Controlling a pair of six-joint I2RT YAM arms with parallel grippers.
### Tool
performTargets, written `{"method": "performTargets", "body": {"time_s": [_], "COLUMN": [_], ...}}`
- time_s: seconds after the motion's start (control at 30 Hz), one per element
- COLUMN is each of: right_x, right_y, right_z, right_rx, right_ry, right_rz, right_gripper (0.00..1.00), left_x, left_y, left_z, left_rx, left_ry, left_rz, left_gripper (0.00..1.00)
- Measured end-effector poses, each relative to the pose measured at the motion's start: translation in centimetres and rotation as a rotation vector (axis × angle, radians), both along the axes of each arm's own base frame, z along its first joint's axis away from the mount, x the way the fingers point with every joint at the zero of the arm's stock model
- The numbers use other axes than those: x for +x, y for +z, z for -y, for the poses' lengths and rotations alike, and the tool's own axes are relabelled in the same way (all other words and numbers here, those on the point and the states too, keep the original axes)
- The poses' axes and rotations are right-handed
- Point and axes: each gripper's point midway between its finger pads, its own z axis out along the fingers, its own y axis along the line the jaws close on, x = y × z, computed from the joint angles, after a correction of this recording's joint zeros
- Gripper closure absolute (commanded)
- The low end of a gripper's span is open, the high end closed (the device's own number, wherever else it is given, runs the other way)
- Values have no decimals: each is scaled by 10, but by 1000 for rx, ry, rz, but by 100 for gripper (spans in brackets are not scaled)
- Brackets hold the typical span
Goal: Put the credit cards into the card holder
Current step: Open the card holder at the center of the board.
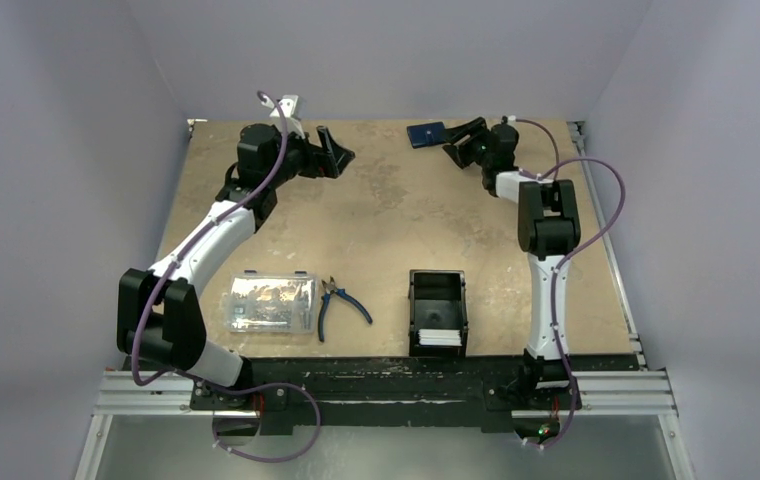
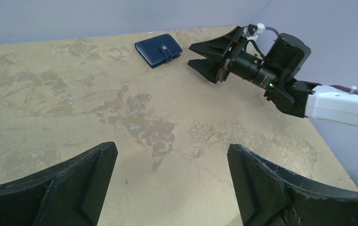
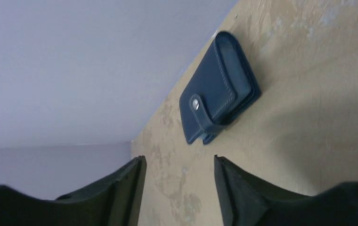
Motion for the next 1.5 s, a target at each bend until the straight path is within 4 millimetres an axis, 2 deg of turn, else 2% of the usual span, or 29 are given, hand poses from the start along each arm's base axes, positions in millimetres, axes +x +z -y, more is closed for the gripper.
{"method": "performTargets", "body": {"time_s": [0.2,0.4,0.53,0.67,0.77,0.83,1.0,1.07,1.17,1.27,1.33,1.5], "right_x": [30,36,42,52,59,62,65,64,60,46,31,-32], "right_y": [-17,-28,-27,-29,-35,-39,-43,-41,-42,-43,-42,-33], "right_z": [-1,0,2,6,9,10,11,9,4,-6,-12,-31], "right_rx": [57,88,88,85,81,76,35,9,-35,-98,-152,-305], "right_ry": [-26,-53,-68,-98,-124,-130,-123,-98,-40,71,147,388], "right_rz": [-27,-83,-92,-103,-119,-129,-134,-115,-93,-62,-52,-39], "right_gripper": [43,41,46,59,63,69,97,100,100,100,100,100], "left_x": [0,-1,0,0,0,-1,1,3,9,18,22,28], "left_y": [0,0,0,-2,-2,-3,-7,-10,-17,-32,-44,-85], "left_z": [0,2,3,4,4,5,7,8,8,5,5,10], "left_rx": [-1,-2,-3,-4,-6,-6,-7,-5,3,17,23,18], "left_ry": [-3,-11,-17,-21,-24,-27,-38,-39,-27,4,15,17], "left_rz": [0,-2,-4,-8,-10,-12,-22,-33,-58,-113,-157,-284], "left_gripper": [5,5,5,6,6,6,8,11,13,14,14,14]}}
